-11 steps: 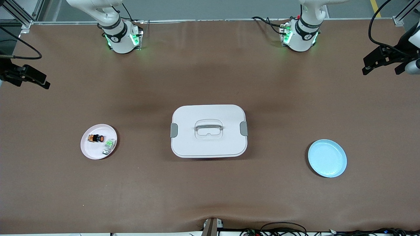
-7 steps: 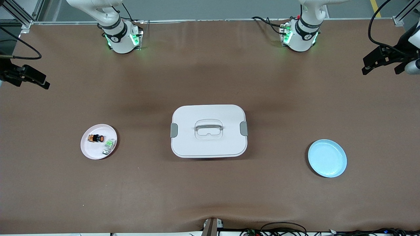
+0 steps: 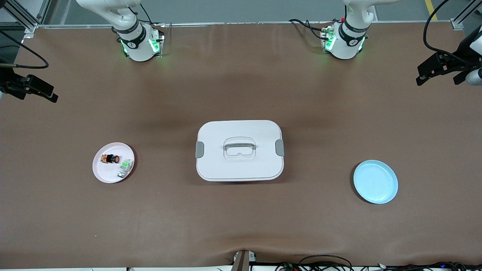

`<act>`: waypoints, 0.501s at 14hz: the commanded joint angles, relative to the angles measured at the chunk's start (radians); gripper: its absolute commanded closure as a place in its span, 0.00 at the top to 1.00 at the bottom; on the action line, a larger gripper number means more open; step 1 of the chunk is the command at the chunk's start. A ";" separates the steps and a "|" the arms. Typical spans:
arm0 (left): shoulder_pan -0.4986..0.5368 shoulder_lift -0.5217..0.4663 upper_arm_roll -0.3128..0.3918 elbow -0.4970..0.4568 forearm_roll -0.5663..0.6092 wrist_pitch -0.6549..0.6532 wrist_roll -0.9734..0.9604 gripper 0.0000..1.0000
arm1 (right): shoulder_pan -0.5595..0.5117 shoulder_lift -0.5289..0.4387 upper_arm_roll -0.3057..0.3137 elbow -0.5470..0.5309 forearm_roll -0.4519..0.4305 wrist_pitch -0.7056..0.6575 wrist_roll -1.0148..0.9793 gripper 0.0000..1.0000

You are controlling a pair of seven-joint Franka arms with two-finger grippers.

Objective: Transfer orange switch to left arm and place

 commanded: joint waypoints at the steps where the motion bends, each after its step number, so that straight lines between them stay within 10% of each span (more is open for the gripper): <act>1: 0.002 -0.006 0.000 0.003 0.005 -0.016 -0.009 1.00 | -0.006 -0.014 -0.001 -0.005 -0.006 -0.008 -0.009 1.00; 7: 0.002 -0.009 -0.002 -0.004 0.005 -0.017 -0.009 1.00 | -0.003 -0.020 0.000 -0.002 -0.003 -0.011 -0.009 1.00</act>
